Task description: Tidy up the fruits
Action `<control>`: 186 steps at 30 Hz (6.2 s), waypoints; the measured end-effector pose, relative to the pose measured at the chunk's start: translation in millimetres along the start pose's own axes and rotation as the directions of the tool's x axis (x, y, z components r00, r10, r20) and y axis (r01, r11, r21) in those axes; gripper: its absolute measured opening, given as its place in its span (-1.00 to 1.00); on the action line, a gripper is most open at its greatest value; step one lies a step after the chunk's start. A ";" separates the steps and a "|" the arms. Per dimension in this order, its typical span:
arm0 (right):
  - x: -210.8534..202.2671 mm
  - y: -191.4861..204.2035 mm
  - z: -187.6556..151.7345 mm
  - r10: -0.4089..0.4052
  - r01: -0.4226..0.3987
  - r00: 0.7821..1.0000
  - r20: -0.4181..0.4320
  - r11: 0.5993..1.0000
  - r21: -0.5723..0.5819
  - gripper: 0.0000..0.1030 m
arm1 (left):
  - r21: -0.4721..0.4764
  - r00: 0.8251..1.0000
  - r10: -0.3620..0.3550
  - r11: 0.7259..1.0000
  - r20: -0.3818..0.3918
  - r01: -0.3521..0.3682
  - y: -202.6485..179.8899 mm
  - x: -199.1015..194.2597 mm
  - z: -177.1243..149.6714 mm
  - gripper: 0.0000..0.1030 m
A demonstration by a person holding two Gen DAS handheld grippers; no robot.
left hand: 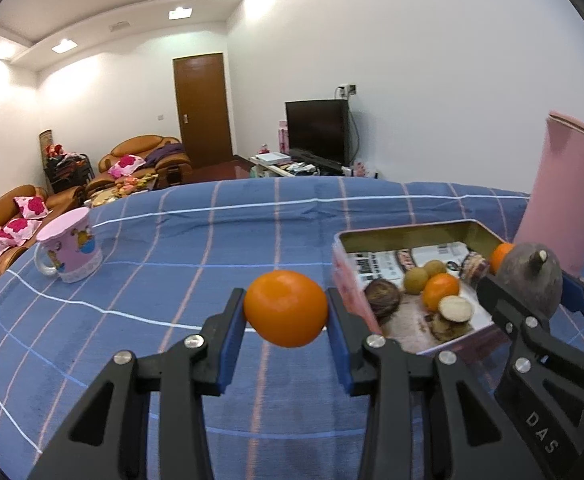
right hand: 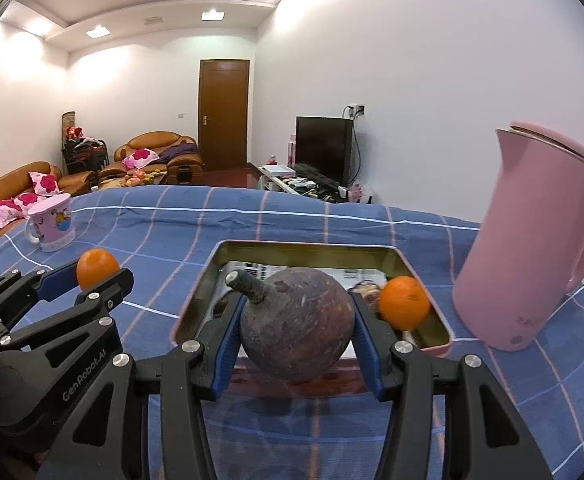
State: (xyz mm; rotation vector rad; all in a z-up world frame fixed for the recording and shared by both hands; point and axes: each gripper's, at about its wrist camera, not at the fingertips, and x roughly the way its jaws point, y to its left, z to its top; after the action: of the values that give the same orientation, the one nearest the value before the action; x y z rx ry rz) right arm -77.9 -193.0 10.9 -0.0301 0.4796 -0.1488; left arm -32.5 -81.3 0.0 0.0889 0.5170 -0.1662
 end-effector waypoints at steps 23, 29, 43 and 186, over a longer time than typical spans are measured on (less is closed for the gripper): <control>5.5 -80.1 -0.9 -0.134 0.134 0.991 -0.009 0.989 0.058 0.03 | 0.055 0.989 -0.146 0.988 -0.027 0.147 -82.8 15.3 13.7 -0.21; 9.6 -91.3 1.0 -0.176 0.177 0.984 -0.010 0.982 0.071 0.03 | 0.047 0.979 -0.199 0.978 -0.051 0.202 -98.3 25.2 19.2 -0.21; 32.3 -92.1 14.2 -0.206 0.206 0.979 -0.009 0.977 0.059 0.03 | -0.020 0.973 -0.212 0.977 -0.097 0.211 -91.1 53.2 31.9 -0.21; -36.0 -76.7 -1.3 -0.167 0.127 0.956 0.243 0.977 0.173 0.55 | 0.012 0.988 -0.004 1.000 0.152 0.003 -45.2 -12.7 9.3 1.00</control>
State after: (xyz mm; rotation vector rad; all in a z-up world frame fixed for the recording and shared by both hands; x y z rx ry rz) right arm -120.4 -263.5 31.1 0.0680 0.2053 -0.3245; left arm -47.0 -125.2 12.5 0.0858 0.3643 -0.1779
